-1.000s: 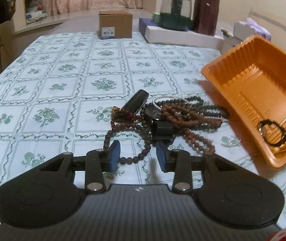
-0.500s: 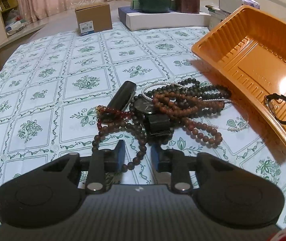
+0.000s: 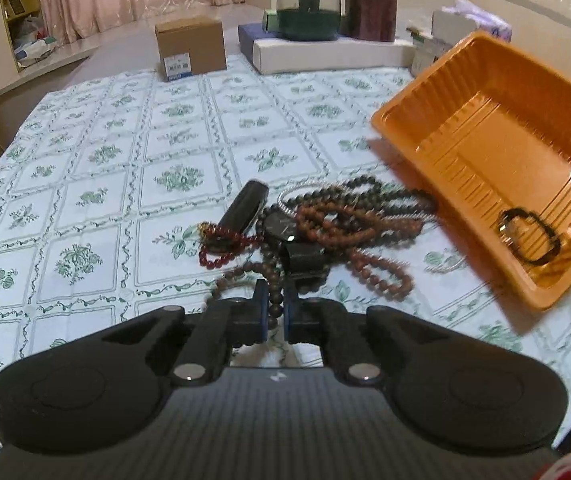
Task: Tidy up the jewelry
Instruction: 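Grasp a dark bead bracelet from the pile with the left tool, then carry the bracelet into the orange tray and open the left tool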
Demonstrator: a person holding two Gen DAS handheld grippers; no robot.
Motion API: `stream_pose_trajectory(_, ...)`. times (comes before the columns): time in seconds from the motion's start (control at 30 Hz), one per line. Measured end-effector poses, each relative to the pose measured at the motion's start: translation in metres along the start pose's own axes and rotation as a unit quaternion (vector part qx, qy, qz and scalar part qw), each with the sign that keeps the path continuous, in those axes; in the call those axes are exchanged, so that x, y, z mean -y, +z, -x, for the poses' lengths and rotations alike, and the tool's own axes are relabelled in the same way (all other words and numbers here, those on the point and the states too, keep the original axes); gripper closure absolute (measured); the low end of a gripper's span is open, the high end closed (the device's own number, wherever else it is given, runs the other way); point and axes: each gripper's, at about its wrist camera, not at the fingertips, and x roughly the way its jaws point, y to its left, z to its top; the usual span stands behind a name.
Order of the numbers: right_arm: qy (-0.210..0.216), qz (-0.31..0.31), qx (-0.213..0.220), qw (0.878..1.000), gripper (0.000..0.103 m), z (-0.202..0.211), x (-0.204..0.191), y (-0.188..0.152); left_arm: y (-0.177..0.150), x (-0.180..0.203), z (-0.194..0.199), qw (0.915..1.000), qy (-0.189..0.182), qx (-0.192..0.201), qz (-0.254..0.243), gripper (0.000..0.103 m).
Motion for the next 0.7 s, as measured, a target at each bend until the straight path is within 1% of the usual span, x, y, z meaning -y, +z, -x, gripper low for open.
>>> stream_pose_trajectory(0.17,-0.001,0.002,0.000,1.000,0.093,0.000,-0.001,0.000,0.008,0.007,0.020,0.9996,-0.023,0.016,0.006,0.097)
stream_pose_trajectory(0.33,-0.001,0.002,-0.001,1.000,0.093,0.000,-0.001,0.000,0.017,0.020,0.033,0.9986,-0.046,0.028,0.001,0.097)
stream_pose_trajectory(0.7,0.001,0.001,-0.002,1.000,0.093,0.000,0.000,0.000,0.043,0.060,0.042,0.9935,-0.101,0.050,-0.017,0.097)
